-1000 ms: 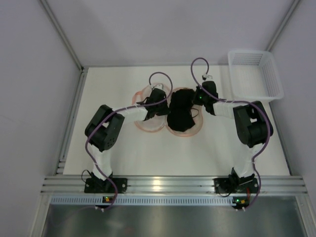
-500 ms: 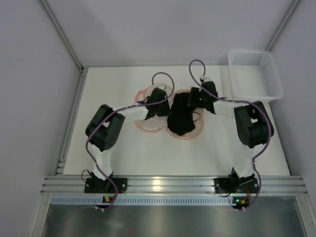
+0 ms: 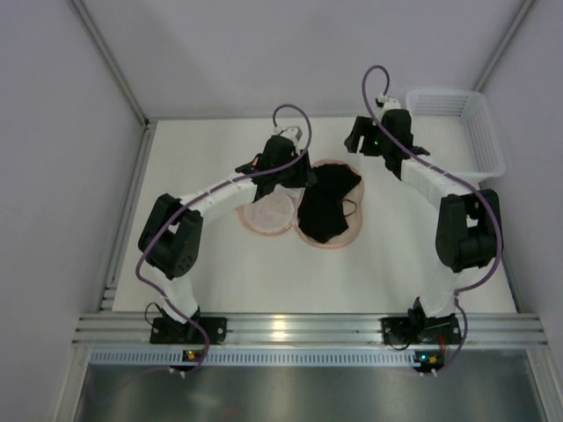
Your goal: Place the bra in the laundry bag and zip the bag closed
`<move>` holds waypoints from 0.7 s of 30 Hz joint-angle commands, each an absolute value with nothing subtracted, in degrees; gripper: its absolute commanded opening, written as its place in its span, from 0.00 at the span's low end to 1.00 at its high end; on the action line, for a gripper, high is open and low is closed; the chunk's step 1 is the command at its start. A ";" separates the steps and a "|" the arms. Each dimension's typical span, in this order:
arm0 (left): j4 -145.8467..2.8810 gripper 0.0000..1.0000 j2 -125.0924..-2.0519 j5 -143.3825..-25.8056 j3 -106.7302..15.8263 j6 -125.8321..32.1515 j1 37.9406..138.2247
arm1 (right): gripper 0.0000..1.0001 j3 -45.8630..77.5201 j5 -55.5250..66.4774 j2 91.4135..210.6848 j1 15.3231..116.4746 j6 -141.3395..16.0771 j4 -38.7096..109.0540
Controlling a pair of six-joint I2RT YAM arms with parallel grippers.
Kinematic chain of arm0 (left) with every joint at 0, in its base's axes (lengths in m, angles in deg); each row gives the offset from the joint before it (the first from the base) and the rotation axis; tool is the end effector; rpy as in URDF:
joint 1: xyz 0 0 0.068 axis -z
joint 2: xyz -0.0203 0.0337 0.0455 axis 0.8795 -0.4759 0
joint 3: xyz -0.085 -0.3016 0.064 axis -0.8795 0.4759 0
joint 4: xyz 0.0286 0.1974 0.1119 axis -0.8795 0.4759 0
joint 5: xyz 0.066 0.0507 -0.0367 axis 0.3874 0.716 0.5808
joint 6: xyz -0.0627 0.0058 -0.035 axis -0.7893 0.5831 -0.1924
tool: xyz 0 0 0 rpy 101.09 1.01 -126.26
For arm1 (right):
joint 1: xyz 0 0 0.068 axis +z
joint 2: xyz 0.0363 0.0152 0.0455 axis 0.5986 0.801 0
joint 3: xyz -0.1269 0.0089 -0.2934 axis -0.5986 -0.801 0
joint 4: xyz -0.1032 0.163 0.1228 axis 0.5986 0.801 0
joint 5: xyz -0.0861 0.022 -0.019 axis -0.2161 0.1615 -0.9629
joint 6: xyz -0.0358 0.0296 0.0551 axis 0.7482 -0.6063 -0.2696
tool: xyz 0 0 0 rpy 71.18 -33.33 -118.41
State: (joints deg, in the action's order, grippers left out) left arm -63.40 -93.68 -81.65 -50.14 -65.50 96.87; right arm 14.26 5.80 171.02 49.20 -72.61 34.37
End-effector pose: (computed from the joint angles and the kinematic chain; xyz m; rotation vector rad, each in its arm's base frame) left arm 0.3445 -0.2507 0.2909 0.1552 2.2670 -0.7336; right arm 0.4012 0.0968 0.3183 -0.0097 2.0646 0.4591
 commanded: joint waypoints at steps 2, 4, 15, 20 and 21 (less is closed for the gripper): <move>-65.59 0.48 -95.73 -83.98 -52.91 -64.09 97.00 | 0.61 18.50 12.06 179.47 47.32 -69.97 31.59; -68.32 0.48 -96.79 -84.07 -52.65 -64.87 97.00 | 0.53 19.03 14.87 181.14 47.14 -69.62 30.36; -73.42 0.47 -102.77 -83.36 -53.61 -67.78 97.00 | 0.34 20.00 15.59 187.56 47.14 -69.09 30.53; -74.39 0.46 -105.23 -82.66 -55.37 -68.04 97.00 | 0.18 19.04 15.41 188.71 47.23 -69.26 30.71; -74.48 0.46 -105.50 -82.14 -55.72 -68.04 97.00 | 0.16 18.68 15.50 188.53 47.32 -69.52 30.45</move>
